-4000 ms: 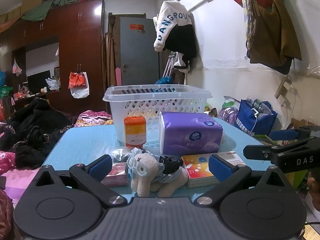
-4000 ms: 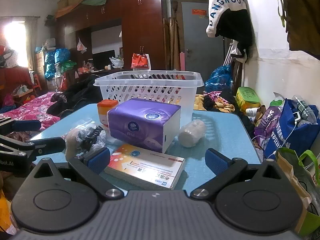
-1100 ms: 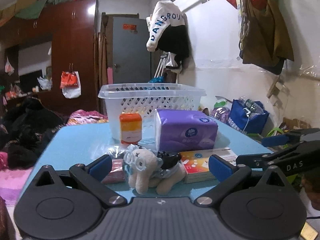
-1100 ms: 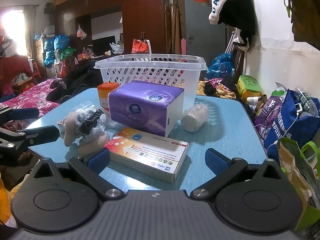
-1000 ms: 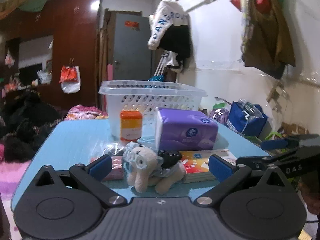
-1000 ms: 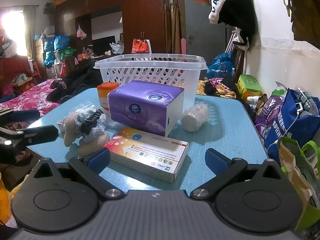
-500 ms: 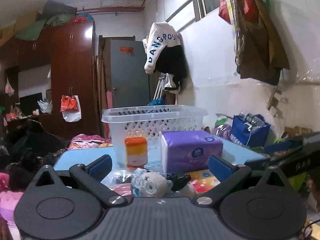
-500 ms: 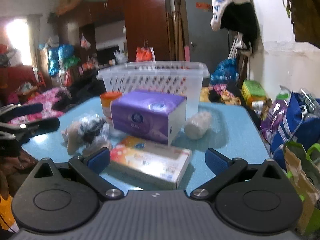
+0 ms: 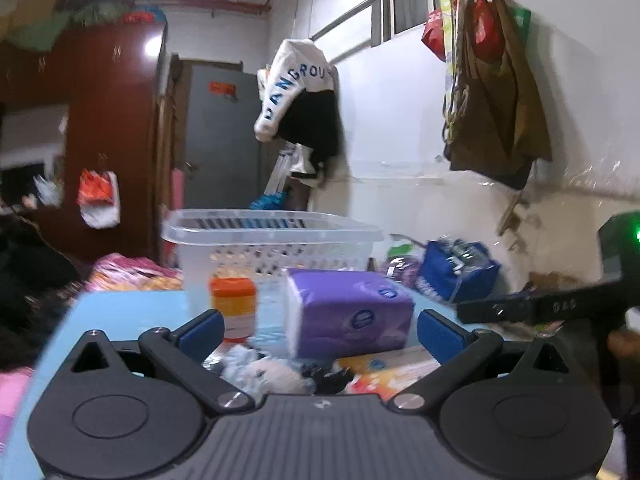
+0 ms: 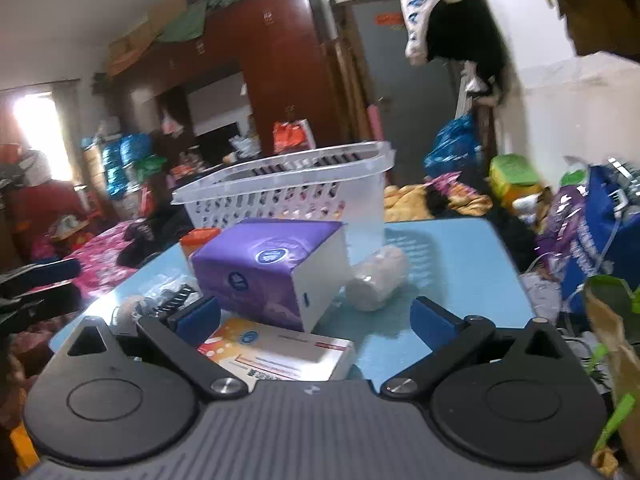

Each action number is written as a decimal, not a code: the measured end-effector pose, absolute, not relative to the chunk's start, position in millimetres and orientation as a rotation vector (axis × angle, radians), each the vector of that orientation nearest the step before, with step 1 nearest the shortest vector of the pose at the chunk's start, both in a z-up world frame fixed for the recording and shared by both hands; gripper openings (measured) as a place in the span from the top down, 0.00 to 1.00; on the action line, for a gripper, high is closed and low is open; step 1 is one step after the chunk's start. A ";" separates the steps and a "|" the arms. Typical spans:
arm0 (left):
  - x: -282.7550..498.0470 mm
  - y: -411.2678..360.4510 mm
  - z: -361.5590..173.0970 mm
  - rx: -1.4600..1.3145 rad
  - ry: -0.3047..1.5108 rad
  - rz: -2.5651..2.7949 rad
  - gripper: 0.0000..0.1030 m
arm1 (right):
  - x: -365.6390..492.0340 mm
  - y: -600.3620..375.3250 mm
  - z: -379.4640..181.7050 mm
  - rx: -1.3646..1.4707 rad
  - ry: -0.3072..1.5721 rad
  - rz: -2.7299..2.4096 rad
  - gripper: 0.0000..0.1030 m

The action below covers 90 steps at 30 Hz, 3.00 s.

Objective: Organize objects
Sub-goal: 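Move the left gripper toward the purple tissue pack, then close the left gripper around the purple tissue pack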

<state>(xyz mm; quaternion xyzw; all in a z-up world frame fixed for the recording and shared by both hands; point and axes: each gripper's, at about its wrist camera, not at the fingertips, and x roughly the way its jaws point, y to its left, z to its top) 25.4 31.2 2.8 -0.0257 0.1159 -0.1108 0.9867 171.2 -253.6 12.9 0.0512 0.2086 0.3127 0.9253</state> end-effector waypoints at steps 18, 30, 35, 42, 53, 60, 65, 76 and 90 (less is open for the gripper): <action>157.6 17.2 28.5 -0.116 0.487 -0.318 0.14 | 196.2 -218.7 7.6 0.012 0.349 0.732 0.01; 141.2 43.5 10.7 -0.085 0.475 -0.434 0.14 | 242.4 -245.0 25.0 0.159 0.462 0.689 0.00; 138.9 44.7 -3.3 -0.076 0.470 -0.497 0.14 | 265.1 -221.3 23.5 0.142 0.527 0.672 0.00; 135.8 47.6 -4.7 -0.080 0.440 -0.513 0.14 | 252.0 -224.9 16.4 0.162 0.506 0.732 0.01; 182.0 40.7 8.3 -0.205 0.536 -0.457 0.14 | 220.9 -226.0 8.5 0.024 0.403 0.826 0.03; 193.1 32.4 6.6 -0.220 0.572 -0.419 0.16 | 225.2 -203.3 4.0 -0.075 0.403 0.836 0.12; 199.4 40.8 -0.6 -0.250 0.607 -0.402 0.19 | 228.6 -200.6 0.8 -0.103 0.406 0.823 0.13; 217.5 43.0 -8.0 -0.312 0.677 -0.429 0.17 | 239.4 -195.4 -6.7 -0.121 0.452 0.838 0.07; 183.8 24.6 10.0 -0.209 0.576 -0.385 0.18 | 202.8 -188.0 0.1 -0.219 0.318 0.760 0.08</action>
